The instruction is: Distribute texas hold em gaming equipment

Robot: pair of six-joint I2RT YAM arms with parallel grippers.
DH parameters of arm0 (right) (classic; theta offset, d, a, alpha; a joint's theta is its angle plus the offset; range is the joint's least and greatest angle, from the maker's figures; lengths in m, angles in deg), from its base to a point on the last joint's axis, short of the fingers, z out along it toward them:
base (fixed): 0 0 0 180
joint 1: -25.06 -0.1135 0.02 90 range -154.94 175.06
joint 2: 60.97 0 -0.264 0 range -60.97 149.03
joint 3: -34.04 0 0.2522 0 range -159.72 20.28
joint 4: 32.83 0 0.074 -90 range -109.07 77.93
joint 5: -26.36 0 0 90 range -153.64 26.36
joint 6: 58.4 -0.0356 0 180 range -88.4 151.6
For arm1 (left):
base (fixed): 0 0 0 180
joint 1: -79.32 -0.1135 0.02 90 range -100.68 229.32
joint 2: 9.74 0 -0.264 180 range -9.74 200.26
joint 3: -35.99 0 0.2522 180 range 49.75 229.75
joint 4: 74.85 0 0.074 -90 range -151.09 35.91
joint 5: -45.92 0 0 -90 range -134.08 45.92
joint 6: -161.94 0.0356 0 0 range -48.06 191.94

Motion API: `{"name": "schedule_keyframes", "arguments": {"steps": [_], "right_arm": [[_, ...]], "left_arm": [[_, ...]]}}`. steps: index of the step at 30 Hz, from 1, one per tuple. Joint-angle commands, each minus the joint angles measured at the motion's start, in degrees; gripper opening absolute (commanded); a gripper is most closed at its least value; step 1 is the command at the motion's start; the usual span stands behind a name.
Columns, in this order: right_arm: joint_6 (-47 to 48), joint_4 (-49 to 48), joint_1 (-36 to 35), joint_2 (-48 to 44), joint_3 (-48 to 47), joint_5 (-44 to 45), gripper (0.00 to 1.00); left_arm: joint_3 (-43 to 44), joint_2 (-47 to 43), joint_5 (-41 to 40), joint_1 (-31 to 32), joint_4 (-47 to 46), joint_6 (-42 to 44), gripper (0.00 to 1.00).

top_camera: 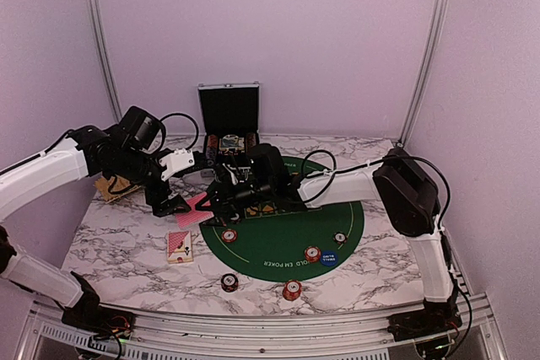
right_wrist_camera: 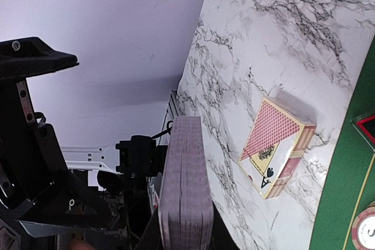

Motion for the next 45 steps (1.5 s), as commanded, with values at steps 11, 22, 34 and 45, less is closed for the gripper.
{"name": "schedule_keyframes", "arguments": {"steps": [11,22,34,45], "right_arm": [[-0.85,-4.71,-0.42,-3.24,-1.60,0.47,0.00],[-4.34,-10.38,-0.47,-3.70,0.04,-0.67,0.00],[-3.97,-8.96,-0.97,-3.42,0.45,-1.18,0.00],[-4.04,-8.81,-1.26,-3.28,0.23,-1.37,0.00]], "left_arm": [[-3.98,3.29,-1.15,4.96,-4.27,-3.06,0.99],[-8.71,1.34,-4.12,5.02,-9.45,-3.31,0.99],[-7.88,0.45,-3.54,4.97,-11.55,-0.77,0.97],[-9.55,-1.60,-2.09,4.98,-10.63,2.79,0.87]]}}
